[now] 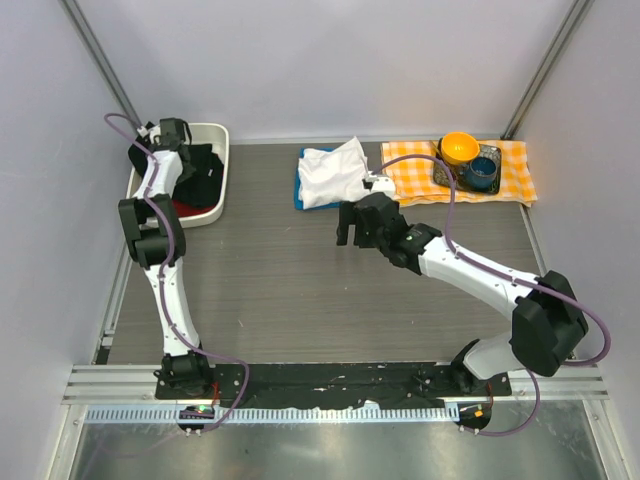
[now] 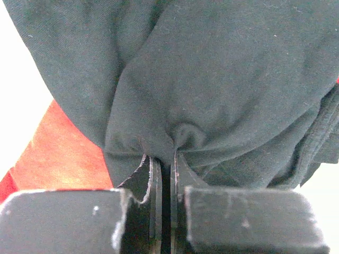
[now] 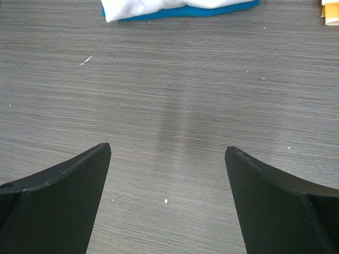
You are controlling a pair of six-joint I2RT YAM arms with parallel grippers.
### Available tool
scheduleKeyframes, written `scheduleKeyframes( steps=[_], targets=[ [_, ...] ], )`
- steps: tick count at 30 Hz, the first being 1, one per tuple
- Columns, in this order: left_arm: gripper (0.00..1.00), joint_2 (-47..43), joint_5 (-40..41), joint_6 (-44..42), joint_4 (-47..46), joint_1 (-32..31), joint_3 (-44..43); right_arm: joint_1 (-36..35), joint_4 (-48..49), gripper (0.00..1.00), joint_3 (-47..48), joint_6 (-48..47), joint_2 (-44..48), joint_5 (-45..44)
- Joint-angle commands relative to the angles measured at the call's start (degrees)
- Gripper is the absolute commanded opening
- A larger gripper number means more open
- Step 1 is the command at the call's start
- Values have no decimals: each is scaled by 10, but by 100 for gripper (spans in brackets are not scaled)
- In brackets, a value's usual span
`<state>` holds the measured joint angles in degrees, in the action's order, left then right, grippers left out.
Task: Fold and stack the t-shirts
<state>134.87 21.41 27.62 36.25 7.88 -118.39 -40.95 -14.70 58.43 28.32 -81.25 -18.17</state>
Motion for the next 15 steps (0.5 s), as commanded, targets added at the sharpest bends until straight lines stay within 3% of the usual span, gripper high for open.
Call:
scheduleKeyframes(
  steps=[1, 9, 15],
  targets=[
    [0, -8, -13, -4, -13, 4, -26, -13, 22, 96, 13, -7, -12, -20],
    [0, -156, -36, 29, -78, 3, 81, -45, 8, 95, 26, -12, -17, -53],
    [0, -337, -129, 73, -144, -6, 188, -62, -7, 95, 12, 3, 23, -77]
  ],
)
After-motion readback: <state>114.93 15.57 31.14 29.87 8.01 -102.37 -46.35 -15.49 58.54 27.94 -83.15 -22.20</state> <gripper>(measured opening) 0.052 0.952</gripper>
